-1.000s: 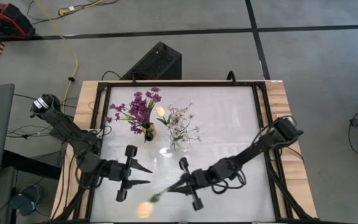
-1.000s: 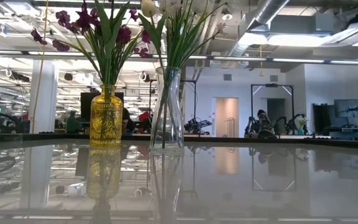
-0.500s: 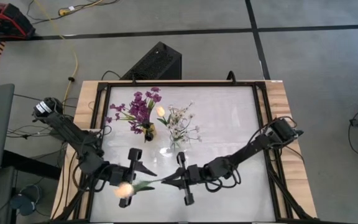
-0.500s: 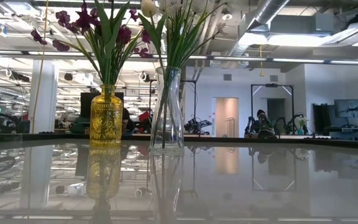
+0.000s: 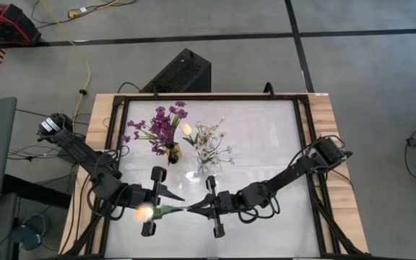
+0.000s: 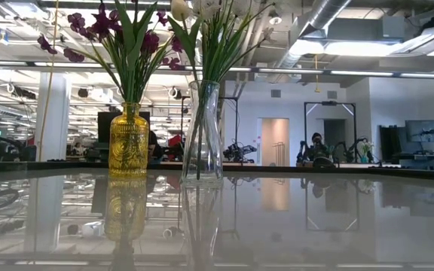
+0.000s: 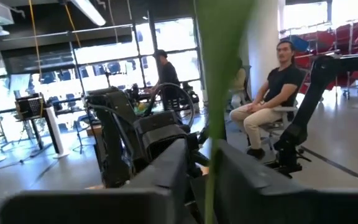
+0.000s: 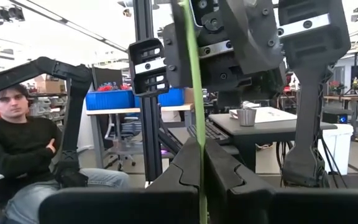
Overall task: Sort flowers into vase by color
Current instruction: Put the white tulip into the transparent vase
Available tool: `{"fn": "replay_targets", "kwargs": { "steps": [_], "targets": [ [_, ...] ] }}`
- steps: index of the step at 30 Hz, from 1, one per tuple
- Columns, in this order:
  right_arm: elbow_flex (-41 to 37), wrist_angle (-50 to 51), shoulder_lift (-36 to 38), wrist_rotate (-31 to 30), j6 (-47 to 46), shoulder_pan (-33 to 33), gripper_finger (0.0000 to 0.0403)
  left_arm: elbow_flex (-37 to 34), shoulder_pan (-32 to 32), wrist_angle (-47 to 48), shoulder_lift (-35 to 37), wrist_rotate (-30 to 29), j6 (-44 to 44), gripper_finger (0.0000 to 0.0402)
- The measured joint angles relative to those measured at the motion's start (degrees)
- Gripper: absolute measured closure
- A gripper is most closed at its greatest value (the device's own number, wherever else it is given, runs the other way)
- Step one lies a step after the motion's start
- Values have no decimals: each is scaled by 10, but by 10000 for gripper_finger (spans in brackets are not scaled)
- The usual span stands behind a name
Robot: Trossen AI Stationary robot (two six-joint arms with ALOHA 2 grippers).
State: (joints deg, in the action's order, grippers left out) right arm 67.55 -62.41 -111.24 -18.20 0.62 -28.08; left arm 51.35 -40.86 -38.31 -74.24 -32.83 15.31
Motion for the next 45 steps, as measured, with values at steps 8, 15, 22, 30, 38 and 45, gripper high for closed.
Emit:
{"fn": "replay_targets", "kwargs": {
  "steps": [8, 15, 22, 30, 38, 45],
  "targets": [
    [0, 10, 0, 1, -5, -7, 268, 0, -9, 11, 3, -10, -1, 399],
    [0, 243, 67, 2, 5, -43, 157, 1, -44, 115, 51, -50, -42, 401],
    [-15, 595, 143, -43, -166, -87, 128, 1, -78, 324, 49, -122, -207, 401],
    [-152, 529, 136, -237, -250, -51, 128, 0, -63, 170, -94, -183, -159, 401],
    [-272, 231, 96, -168, -152, 75, 127, 0, 2, 38, -117, -193, 18, 401],
    [-310, 91, 81, -84, -90, 144, 127, 0, 38, 43, -46, -189, 83, 401]
  ]
}}
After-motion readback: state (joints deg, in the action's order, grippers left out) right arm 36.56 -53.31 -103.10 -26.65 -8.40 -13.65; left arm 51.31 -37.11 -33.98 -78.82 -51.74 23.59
